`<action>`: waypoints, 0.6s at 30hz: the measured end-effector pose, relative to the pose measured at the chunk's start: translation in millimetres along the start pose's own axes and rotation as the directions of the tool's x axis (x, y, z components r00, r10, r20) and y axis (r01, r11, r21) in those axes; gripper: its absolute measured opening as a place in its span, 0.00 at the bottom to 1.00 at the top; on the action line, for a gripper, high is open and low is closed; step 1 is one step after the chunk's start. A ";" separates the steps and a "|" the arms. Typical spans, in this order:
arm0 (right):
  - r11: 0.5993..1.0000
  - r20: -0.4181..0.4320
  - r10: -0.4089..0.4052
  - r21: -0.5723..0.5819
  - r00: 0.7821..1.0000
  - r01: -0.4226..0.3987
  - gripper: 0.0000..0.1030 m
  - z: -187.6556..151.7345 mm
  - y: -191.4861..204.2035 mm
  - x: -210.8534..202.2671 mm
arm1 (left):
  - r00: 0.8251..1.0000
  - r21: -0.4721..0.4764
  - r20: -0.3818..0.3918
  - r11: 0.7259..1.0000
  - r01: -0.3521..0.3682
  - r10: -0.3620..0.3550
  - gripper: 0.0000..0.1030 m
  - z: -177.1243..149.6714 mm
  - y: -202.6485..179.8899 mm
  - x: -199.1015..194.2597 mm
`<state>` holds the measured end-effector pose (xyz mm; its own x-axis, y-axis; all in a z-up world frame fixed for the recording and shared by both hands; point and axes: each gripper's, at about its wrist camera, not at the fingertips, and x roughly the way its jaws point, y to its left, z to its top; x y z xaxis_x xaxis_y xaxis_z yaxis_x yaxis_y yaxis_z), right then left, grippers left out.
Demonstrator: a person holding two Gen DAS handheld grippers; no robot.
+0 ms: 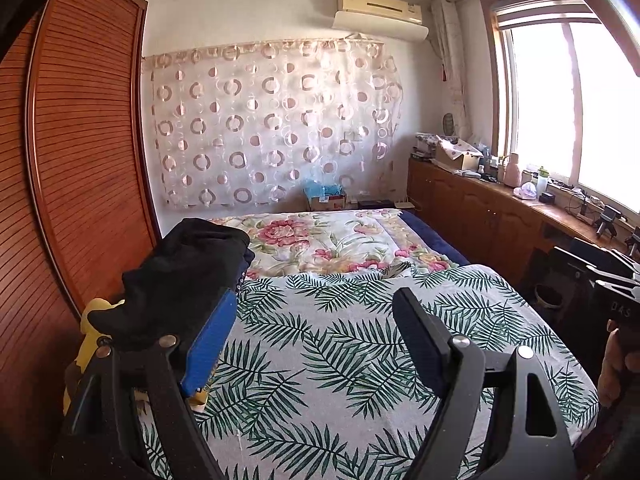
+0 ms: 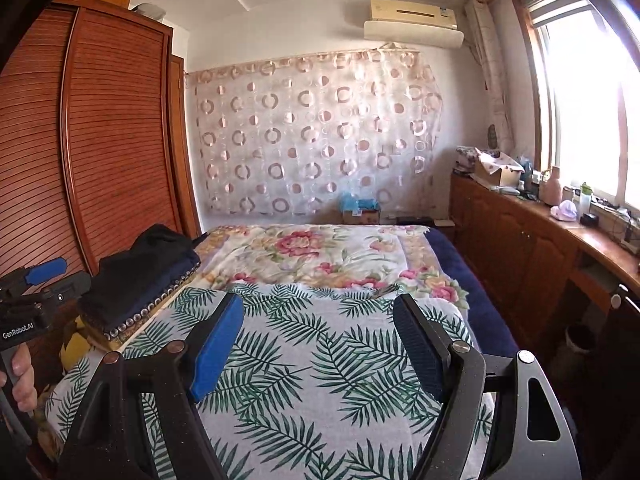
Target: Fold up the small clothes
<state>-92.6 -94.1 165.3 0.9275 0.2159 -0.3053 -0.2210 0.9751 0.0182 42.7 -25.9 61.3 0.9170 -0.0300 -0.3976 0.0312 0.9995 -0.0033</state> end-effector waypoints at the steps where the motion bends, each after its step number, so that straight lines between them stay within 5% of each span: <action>1: 1.000 0.001 0.000 0.001 1.000 0.000 0.76 -1.7 -2.8 -1.0 | 1.000 0.000 0.001 1.000 -0.002 0.002 0.78 0.0 -0.1 0.0; 18: 1.000 -0.001 0.004 0.006 1.000 -0.004 0.76 2.8 -16.4 4.6 | 1.000 0.002 0.006 1.000 -0.003 0.003 0.78 -0.2 -0.7 -1.1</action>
<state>-83.8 -108.9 166.2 0.9264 0.2195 -0.3061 -0.2226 0.9746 0.0251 41.6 -26.6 61.5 0.9194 -0.0271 -0.3924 0.0292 0.9996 -0.0005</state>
